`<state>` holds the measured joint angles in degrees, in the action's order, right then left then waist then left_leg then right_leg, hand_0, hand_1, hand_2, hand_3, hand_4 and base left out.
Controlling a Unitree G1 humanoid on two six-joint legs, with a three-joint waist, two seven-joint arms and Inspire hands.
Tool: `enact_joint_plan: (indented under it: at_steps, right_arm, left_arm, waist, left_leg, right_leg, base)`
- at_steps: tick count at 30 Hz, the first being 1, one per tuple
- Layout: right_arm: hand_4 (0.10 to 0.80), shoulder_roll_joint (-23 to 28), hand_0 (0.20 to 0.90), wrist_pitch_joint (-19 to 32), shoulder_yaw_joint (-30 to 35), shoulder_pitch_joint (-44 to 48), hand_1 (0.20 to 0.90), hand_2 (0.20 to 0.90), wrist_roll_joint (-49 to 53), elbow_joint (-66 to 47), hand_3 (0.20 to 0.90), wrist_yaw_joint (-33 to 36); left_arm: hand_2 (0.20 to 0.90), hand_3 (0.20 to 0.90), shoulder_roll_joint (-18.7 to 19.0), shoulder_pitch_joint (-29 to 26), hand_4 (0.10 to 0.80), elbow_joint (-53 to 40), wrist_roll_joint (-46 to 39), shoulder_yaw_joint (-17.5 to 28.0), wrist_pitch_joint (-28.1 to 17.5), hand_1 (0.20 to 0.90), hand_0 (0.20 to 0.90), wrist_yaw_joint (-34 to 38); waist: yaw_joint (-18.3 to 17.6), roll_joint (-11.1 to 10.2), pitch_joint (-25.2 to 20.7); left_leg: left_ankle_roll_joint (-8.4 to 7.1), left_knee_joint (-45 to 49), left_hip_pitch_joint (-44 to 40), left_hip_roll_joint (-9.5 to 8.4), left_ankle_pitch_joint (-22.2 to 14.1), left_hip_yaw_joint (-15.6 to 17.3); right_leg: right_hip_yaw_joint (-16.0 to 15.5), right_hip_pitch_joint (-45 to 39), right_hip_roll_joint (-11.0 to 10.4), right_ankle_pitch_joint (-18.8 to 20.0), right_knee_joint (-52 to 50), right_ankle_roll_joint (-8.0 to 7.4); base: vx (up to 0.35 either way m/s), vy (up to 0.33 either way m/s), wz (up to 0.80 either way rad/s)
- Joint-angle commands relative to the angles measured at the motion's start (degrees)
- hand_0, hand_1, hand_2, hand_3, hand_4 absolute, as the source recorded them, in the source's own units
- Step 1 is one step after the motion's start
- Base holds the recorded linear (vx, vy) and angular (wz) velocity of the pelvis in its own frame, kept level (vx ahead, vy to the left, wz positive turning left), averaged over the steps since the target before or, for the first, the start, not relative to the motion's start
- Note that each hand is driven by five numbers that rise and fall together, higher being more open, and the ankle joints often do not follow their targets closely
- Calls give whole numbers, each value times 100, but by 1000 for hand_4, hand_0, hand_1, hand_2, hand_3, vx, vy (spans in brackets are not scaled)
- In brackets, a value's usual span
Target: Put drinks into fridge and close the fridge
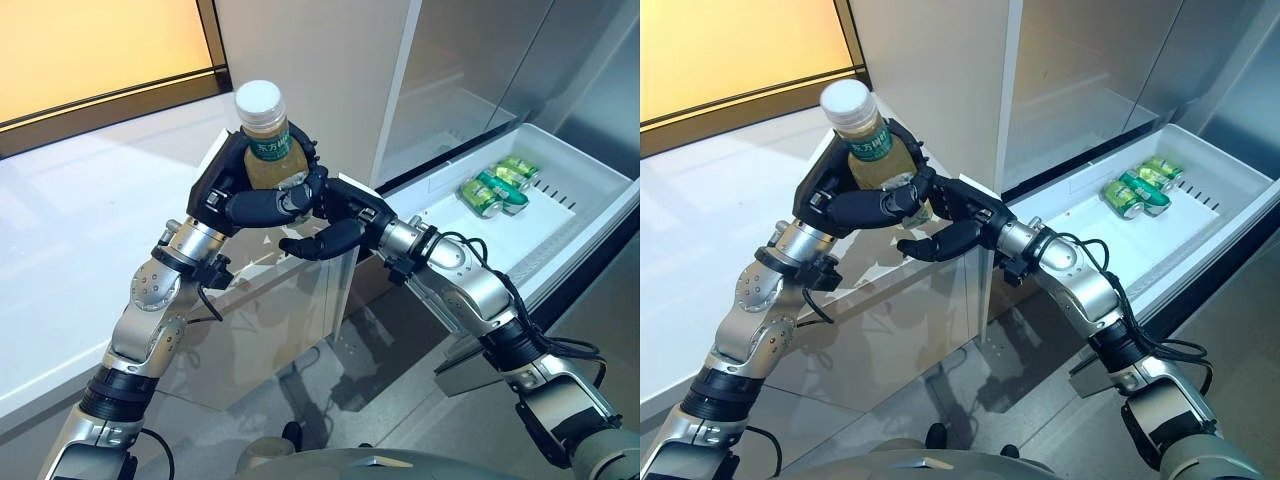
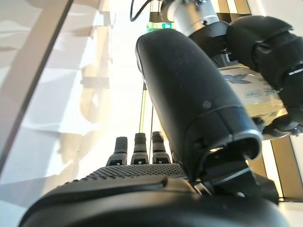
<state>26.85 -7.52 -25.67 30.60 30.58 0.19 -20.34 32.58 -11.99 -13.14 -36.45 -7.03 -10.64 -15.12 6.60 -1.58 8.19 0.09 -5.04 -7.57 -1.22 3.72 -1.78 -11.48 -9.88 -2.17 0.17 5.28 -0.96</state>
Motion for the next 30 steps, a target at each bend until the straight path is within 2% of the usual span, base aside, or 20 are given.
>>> enact_joint_plan:
  at_steps: [1, 5, 14, 15, 17, 18, 19, 20, 30]
  right_arm:
    - [800, -307, 900, 504, 85, 951, 900, 900, 448, -163, 900, 83]
    - [800, -267, 900, 482, 80, 991, 900, 900, 520, -262, 900, 88]
    - [800, -299, 900, 441, 40, 1012, 900, 900, 546, -219, 900, 36]
    - [723, -309, 834, 427, 22, 1027, 834, 834, 561, -220, 823, 53]
    - [413, -335, 568, 410, -5, 1067, 568, 568, 574, -198, 513, 59]
    - [311, -347, 481, 404, -21, 1089, 481, 481, 586, -183, 411, 72]
    - [138, -370, 333, 380, -38, 1113, 333, 333, 621, -175, 238, 83]
    - [100, -390, 300, 374, -48, 1127, 300, 300, 613, -162, 200, 83]
    - [100, -545, 300, 411, -150, 1253, 300, 300, 622, -18, 200, 131]
  left_arm:
    - [300, 200, 94, -1235, 100, -381, -307, -45, -685, 300, 300, 70]
    - [300, 200, 217, -1235, 100, -352, -9, -51, -715, 300, 300, 101]
    - [300, 200, 184, -1234, 100, -385, -442, -69, -582, 300, 300, -112]
    - [300, 200, 168, -1238, 100, -382, -462, -84, -571, 300, 300, -126]
    - [300, 200, 150, -1251, 100, -382, -498, -122, -566, 300, 300, -127]
    - [300, 200, 138, -1263, 100, -382, -524, -141, -565, 300, 300, -128]
    - [300, 200, 121, -1275, 100, -376, -544, -153, -559, 300, 300, -142]
    - [300, 200, 109, -1289, 100, -368, -575, -161, -552, 300, 300, -160]
    - [300, 200, -39, -1337, 100, -387, -727, -283, -423, 300, 300, -257]
  waist:
    - [3, -32, -669]
    - [10, -28, -675]
    - [19, -25, -681]
    - [20, -25, -679]
    - [24, -24, -673]
    - [28, -25, -667]
    - [31, -26, -666]
    - [32, -27, -668]
    - [62, -30, -667]
  left_leg:
    - [-11, 4, -43, -242, -645, -318]
    - [-4, 4, -41, -249, -646, -327]
    - [-3, 4, -45, -246, -637, -319]
    - [-2, 4, -46, -247, -636, -320]
    - [1, 4, -50, -250, -635, -326]
    - [2, 4, -48, -251, -631, -327]
    - [4, 4, -49, -251, -632, -328]
    - [3, 4, -52, -250, -636, -327]
    - [4, 4, -50, -253, -627, -348]
  right_leg:
    - [-5, 44, -85, -90, -34, -327]
    - [-8, 48, -84, -92, -35, -327]
    - [-10, 44, -86, -83, -35, -328]
    - [-9, 43, -85, -83, -34, -324]
    - [-13, 41, -84, -81, -35, -320]
    - [-15, 42, -86, -79, -36, -320]
    - [-16, 41, -85, -78, -35, -318]
    - [-18, 41, -85, -78, -34, -318]
    - [-39, 33, -87, -75, -30, -311]
  base:
    - [0, 0, 0]
    - [0, 0, 0]
    - [0, 0, 0]
    - [0, 0, 0]
    - [0, 0, 0]
    - [0, 0, 0]
    - [0, 0, 0]
    - [0, 0, 0]
    - [0, 0, 0]
